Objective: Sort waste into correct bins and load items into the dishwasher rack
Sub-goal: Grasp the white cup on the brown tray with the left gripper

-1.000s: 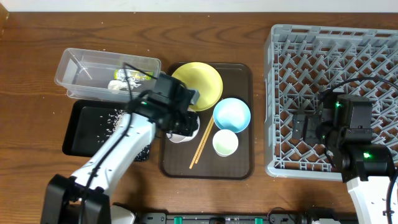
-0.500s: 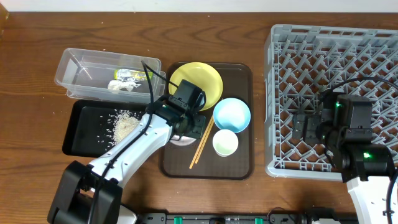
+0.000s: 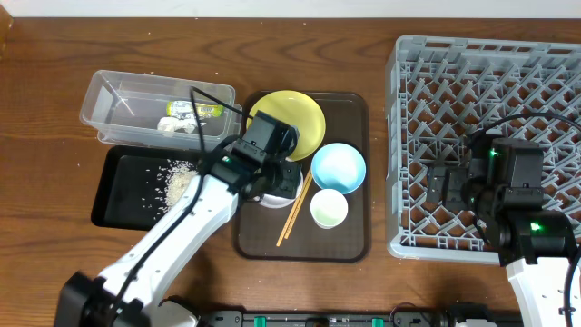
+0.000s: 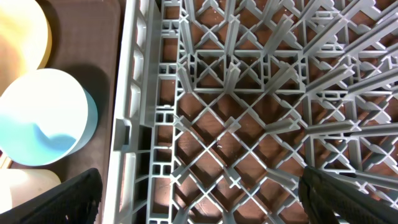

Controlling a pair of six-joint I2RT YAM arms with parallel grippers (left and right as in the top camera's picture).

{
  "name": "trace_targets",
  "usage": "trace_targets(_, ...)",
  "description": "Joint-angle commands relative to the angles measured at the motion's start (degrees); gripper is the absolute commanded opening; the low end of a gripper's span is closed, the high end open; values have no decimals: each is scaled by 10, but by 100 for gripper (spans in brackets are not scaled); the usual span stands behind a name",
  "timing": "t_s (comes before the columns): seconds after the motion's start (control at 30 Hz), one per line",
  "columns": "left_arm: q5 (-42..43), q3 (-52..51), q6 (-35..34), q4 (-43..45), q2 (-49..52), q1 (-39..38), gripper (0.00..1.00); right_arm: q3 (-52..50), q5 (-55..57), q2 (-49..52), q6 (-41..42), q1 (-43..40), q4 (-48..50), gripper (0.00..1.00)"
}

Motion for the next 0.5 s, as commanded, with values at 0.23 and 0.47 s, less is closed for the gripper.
trace_targets(0.23,33,2,1,-2,35,-76,52,12,1,-2,7,6,0,99)
trace_targets(0.47,33,2,1,2,103,-119,51,12,1,-2,7,6,-2,99)
